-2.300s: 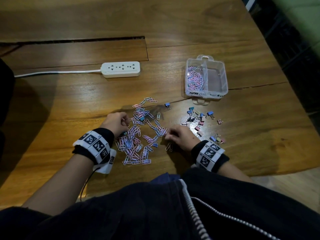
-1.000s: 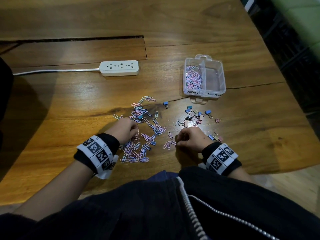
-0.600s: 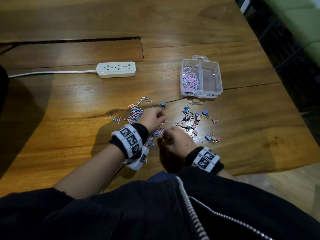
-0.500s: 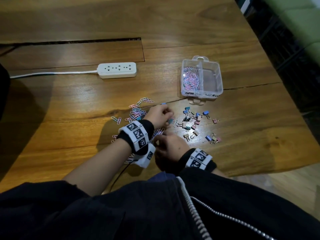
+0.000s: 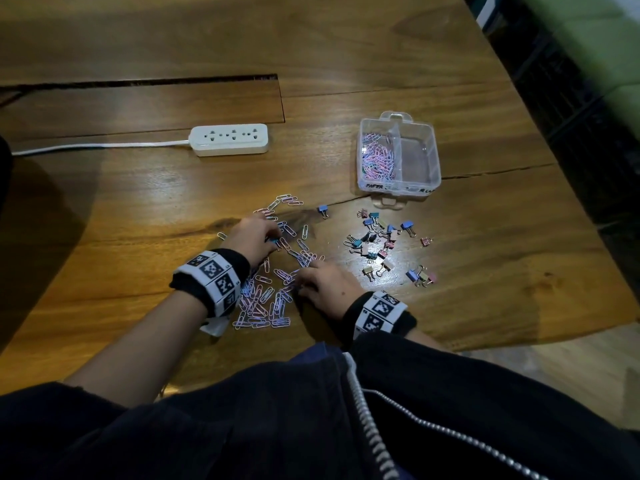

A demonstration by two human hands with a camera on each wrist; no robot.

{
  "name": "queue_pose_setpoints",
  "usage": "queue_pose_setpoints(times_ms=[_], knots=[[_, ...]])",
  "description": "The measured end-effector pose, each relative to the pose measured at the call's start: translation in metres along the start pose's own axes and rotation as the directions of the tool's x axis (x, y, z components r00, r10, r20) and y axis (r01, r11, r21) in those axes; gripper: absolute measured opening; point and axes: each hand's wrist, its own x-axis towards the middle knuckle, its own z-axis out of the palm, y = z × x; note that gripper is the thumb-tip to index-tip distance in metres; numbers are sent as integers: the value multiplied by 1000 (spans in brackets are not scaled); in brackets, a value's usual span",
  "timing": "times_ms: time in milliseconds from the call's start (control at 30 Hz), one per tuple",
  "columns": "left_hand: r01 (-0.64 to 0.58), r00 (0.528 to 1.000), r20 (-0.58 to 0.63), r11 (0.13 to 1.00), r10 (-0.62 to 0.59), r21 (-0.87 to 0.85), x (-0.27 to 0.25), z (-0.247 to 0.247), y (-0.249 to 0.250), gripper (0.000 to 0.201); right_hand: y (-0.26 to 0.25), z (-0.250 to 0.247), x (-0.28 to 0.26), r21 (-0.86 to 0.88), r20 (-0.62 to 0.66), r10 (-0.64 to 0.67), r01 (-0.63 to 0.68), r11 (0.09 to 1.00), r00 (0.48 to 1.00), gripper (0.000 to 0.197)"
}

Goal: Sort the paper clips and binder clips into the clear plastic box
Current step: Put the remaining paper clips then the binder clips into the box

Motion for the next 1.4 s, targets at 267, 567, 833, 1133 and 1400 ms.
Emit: queue_pose_setpoints(times_ms=[267, 567, 833, 1133, 1400], knots=[[-20, 999, 44, 1000, 20, 7, 5, -3, -4, 15, 37, -28, -18, 392, -126, 329, -258, 883, 936, 14], [-155, 986, 8, 927, 168, -343, 15, -1, 45, 17, 59, -42, -23, 107, -338, 389, -375, 921, 857, 16], [-169, 980, 35, 909, 197, -382, 36, 9, 81, 14, 34, -27, -2, 6, -155, 395, -399, 917, 906, 36], [-155, 972, 120, 935, 202, -319, 46, 5, 68, 22, 50, -18, -20, 254, -124, 219, -183, 950, 968, 33], [-114, 991, 107, 951, 86, 288, 47, -19, 5, 65, 59, -30, -16, 173, -226, 373, -339, 925, 900, 38]])
